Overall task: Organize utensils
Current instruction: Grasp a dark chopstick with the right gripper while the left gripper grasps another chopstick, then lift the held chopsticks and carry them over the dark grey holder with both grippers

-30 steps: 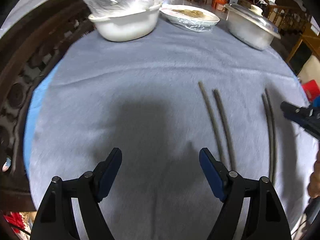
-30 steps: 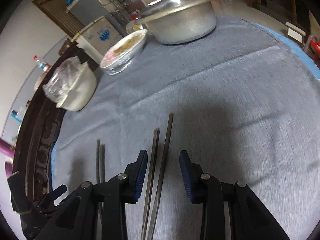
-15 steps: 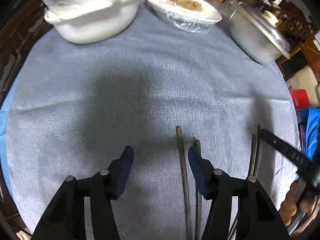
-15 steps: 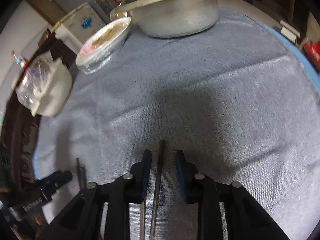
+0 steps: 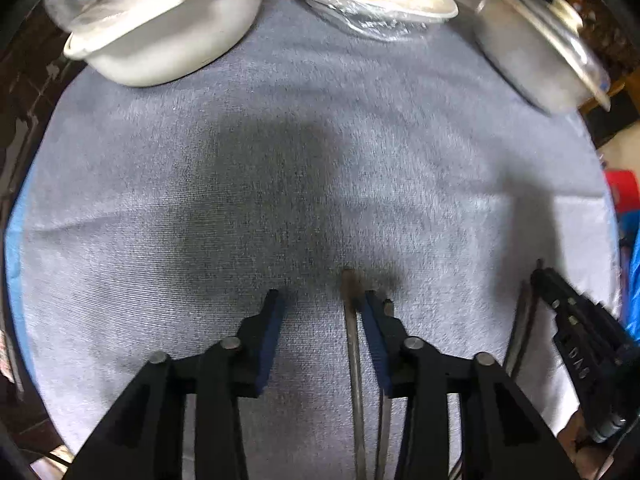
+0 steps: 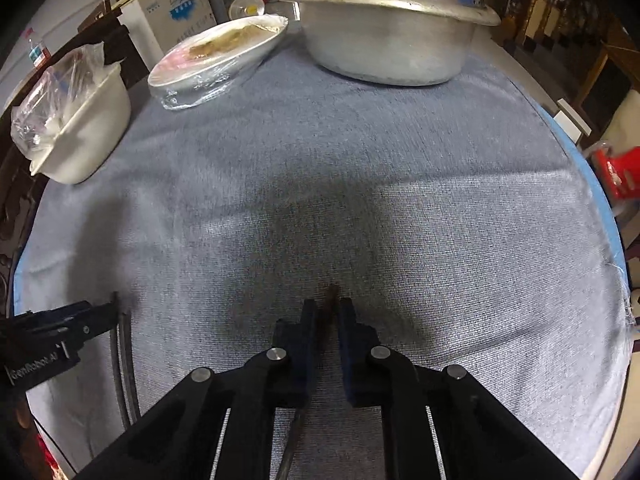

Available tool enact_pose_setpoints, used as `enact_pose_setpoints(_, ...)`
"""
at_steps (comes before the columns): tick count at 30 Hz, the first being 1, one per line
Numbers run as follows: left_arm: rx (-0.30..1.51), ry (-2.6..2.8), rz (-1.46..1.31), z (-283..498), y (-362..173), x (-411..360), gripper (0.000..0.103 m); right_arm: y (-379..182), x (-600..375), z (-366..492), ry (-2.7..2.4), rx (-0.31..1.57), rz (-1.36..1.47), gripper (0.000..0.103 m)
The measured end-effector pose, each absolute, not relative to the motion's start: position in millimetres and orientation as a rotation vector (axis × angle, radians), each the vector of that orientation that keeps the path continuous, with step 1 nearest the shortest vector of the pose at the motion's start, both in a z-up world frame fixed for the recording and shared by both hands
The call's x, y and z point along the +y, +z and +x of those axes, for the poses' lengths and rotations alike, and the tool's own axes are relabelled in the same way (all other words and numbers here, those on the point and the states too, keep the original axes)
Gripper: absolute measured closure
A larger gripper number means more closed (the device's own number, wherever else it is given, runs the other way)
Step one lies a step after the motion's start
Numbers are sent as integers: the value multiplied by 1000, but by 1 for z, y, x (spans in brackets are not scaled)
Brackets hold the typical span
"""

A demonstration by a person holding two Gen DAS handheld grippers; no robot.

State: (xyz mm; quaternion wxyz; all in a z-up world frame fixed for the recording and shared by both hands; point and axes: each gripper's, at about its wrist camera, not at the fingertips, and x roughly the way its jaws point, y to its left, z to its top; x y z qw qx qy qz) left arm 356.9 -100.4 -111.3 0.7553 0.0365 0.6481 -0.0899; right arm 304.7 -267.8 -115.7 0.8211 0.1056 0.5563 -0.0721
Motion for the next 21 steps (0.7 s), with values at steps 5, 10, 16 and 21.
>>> enact_pose_setpoints(5, 1395, -200, 141, 349, -112, -110, 85, -115, -271, 300, -138, 1187, 229, 91)
enact_pose_setpoints(10, 1375, -242, 127, 336, -112, -105, 96, -114, -272, 284, -112, 1201, 229, 92)
enact_pose_setpoints(16, 1370, -262, 104, 308, -113, -92, 98, -112, -278, 261, -91, 1221, 246, 95)
enact_pose_setpoints(21, 1323, -229, 74, 289, -103, -80, 98, -104, -290, 236, -23, 1150, 349, 97)
